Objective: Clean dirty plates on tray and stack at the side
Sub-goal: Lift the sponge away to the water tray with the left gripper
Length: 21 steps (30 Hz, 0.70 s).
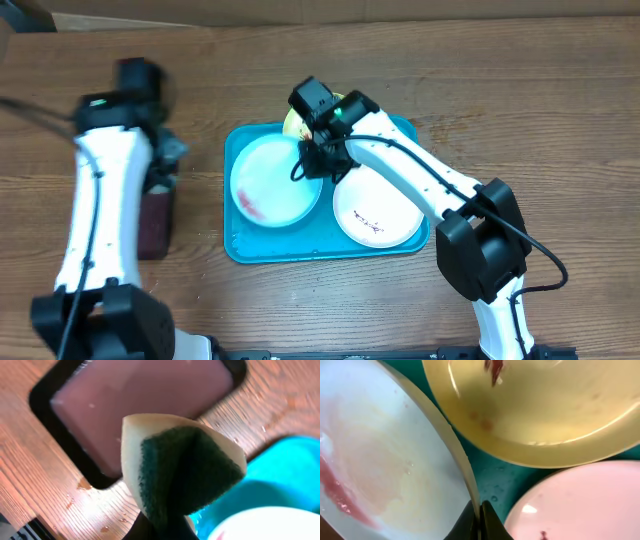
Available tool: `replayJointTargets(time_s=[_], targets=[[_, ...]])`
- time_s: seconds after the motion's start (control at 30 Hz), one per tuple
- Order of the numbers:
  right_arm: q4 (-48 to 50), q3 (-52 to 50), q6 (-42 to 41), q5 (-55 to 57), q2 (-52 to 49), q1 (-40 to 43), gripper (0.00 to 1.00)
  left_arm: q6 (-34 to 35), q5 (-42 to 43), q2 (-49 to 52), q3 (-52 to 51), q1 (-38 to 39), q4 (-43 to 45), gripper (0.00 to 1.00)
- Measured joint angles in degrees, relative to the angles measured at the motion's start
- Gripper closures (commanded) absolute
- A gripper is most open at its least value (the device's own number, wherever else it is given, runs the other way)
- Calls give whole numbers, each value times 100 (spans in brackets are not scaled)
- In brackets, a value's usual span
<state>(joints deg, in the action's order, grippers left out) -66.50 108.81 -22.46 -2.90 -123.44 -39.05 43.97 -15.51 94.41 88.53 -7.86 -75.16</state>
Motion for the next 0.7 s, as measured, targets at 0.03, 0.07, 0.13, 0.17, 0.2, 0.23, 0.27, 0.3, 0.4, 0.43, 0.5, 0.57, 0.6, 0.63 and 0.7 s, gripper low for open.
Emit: replayJointTargets(time_s=[0.03, 0.07, 0.13, 0.17, 0.2, 0.23, 0.27, 0.3, 0.4, 0.43, 0.5, 0.57, 0.6, 0.63, 0.7], targets=[[-136, 173, 4, 221, 0, -11, 96, -79, 103, -22, 4, -212, 9, 96], [-269, 345, 15, 442, 0, -31, 96, -157, 229, -24, 4, -455, 15, 96], [-520, 656, 24, 1001, 0, -90, 96, -284, 463, -9, 2, -846, 24, 96], [-625, 787, 28, 1340, 0, -136, 96, -369, 597, -2, 2, -1040, 37, 96], [-704, 874, 28, 1635, 0, -188, 96, -433, 697, -2, 2, -1207, 57, 96], [-763, 944, 37, 1937, 0, -249, 96, -520, 793, 0, 2, -1362, 83, 96], [-804, 1001, 57, 2310, 0, -339, 96, -612, 909, 11, 2, -1539, 122, 96], [-813, 1016, 85, 2562, 0, -409, 96, -664, 977, 13, 2, -1646, 136, 96], [-826, 1023, 197, 3453, -2, -732, 96, -822, 1239, 31, -33, -1952, 234, 95], [-831, 1023, 219, 3751, -4, -866, 96, -861, 1316, 33, -61, -2033, 286, 96], [-817, 1023, 269, 4253, -7, -1110, 96, -929, 1429, 37, -127, -2173, 330, 96], [-800, 1023, 306, 4863, -7, -1412, 96, -970, 1504, 37, -184, -2284, 348, 96], [-785, 1023, 313, 5097, -7, -1517, 96, -977, 1528, 37, -197, -2319, 350, 96], [-763, 1023, 332, 5355, -7, -1628, 96, -990, 1552, 37, -205, -2345, 348, 96], [-708, 1023, 422, 5890, -7, -1864, 96, -992, 1582, 37, -210, -2374, 356, 96]])
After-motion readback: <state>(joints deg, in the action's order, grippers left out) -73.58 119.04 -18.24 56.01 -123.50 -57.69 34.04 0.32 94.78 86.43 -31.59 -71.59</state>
